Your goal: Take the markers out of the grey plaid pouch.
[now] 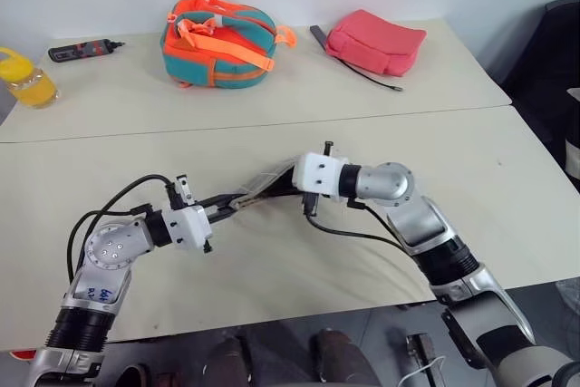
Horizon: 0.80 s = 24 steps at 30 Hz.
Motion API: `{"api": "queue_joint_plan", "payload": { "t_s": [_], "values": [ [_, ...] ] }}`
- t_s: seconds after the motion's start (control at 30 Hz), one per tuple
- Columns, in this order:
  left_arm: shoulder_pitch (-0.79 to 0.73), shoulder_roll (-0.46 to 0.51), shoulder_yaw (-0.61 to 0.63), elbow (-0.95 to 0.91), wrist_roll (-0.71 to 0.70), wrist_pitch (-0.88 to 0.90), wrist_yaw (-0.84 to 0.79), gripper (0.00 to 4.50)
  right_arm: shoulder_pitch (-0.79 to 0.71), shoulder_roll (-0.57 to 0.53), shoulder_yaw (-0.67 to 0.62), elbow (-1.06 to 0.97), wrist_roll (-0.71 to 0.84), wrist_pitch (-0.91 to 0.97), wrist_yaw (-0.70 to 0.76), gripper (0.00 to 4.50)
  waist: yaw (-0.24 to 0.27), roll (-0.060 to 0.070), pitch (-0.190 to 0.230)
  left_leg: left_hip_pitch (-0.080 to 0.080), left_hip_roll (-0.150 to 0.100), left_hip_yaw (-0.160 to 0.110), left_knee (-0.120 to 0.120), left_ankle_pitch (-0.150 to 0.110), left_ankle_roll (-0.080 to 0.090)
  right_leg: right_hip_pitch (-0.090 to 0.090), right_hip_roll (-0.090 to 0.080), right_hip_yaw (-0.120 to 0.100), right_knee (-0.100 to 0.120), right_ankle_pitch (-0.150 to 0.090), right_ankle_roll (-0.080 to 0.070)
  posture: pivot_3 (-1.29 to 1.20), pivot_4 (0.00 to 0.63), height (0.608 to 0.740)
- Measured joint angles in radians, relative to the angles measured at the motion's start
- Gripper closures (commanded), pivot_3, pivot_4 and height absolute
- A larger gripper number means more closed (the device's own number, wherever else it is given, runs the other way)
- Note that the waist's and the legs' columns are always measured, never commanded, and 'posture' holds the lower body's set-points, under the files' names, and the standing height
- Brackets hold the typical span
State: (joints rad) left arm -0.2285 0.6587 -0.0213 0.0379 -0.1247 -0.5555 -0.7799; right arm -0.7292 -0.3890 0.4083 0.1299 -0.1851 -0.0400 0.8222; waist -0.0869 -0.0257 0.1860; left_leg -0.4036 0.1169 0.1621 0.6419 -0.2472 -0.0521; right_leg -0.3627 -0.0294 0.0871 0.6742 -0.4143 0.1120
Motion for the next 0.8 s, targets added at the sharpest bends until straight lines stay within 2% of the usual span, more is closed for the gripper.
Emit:
{"api": "queue_joint_plan", "payload": {
  "t_s": [0.13, 0.17, 0.2, 0.23, 0.27, 0.47, 0.6, 0.73, 0.8],
  "values": [
    [0.002, -0.011, -0.006, -0.020, 0.003, 0.029, 0.000, 4.50, -0.002, -0.006, 0.025, 0.044, -0.067, -0.068, -0.026, 2.15, 0.000, 0.000, 0.000, 0.000, 0.000, 0.001, 0.001, 0.000, 0.000, 0.000, 0.000, 0.001, 0.000, 0.000, 0.000, 0.00, 0.150, 0.740],
    [0.001, -0.012, -0.006, -0.029, 0.003, 0.034, 0.000, 4.50, -0.007, -0.007, 0.025, 0.047, -0.071, -0.079, -0.028, 1.93, 0.000, 0.000, 0.000, 0.000, 0.001, 0.001, 0.001, 0.000, 0.000, 0.000, 0.000, 0.001, 0.000, 0.000, 0.000, 0.00, 0.150, 0.740],
    [0.001, -0.012, -0.006, -0.033, 0.003, 0.039, 0.000, 4.50, -0.012, -0.008, 0.025, 0.051, -0.073, -0.089, -0.026, 1.93, -0.001, 0.000, 0.000, 0.000, 0.001, 0.001, 0.001, 0.000, 0.000, 0.000, 0.000, 0.001, 0.001, 0.000, 0.000, 0.00, 0.150, 0.740],
    [0.001, -0.012, -0.006, -0.035, 0.003, 0.042, 0.000, 4.50, -0.013, -0.011, 0.025, 0.053, -0.074, -0.095, -0.024, 1.61, -0.001, 0.000, 0.000, 0.000, 0.001, 0.001, 0.001, 0.000, 0.000, 0.000, 0.000, 0.001, 0.001, 0.000, 0.000, 0.00, 0.150, 0.740],
    [0.002, -0.012, -0.006, -0.035, 0.003, 0.043, 0.000, 4.50, -0.012, -0.013, 0.025, 0.055, -0.074, -0.098, -0.021, 1.59, -0.001, 0.000, 0.000, 0.000, 0.001, 0.001, 0.001, 0.000, 0.000, 0.000, 0.000, 0.001, 0.001, 0.000, 0.000, 0.00, 0.150, 0.740],
    [0.002, -0.018, -0.006, -0.038, 0.003, 0.053, 0.001, 4.50, -0.013, -0.014, 0.027, 0.063, -0.084, -0.115, -0.011, 0.03, -0.001, 0.000, 0.000, 0.000, 0.001, 0.001, 0.002, 0.000, 0.000, 0.000, 0.000, 0.001, 0.001, 0.000, 0.000, 0.00, 0.150, 0.740],
    [0.002, -0.019, -0.006, -0.037, 0.004, 0.054, 0.000, 4.50, -0.013, -0.015, 0.027, 0.062, -0.091, -0.115, -0.009, 0.03, -0.001, 0.000, 0.000, 0.000, 0.001, 0.001, 0.002, 0.000, 0.000, 0.000, 0.000, 0.001, 0.002, 0.000, 0.000, 0.00, 0.150, 0.740],
    [0.003, -0.019, -0.006, -0.037, 0.006, 0.053, 0.000, 4.50, -0.012, -0.025, 0.023, 0.062, -0.089, -0.110, 0.000, 1.00, 0.000, 0.000, 0.000, 0.000, 0.001, 0.001, 0.003, 0.000, 0.000, 0.000, 0.000, 0.001, 0.002, 0.000, 0.000, 0.00, 0.150, 0.740],
    [0.005, -0.019, -0.005, -0.037, 0.006, 0.053, 0.000, 4.50, -0.012, -0.032, 0.018, 0.062, -0.088, -0.108, 0.004, 1.71, 0.000, 0.000, 0.000, 0.000, 0.001, 0.001, 0.003, 0.000, 0.000, 0.000, 0.000, 0.001, 0.002, 0.000, 0.000, 0.00, 0.150, 0.740]
  ]
}}
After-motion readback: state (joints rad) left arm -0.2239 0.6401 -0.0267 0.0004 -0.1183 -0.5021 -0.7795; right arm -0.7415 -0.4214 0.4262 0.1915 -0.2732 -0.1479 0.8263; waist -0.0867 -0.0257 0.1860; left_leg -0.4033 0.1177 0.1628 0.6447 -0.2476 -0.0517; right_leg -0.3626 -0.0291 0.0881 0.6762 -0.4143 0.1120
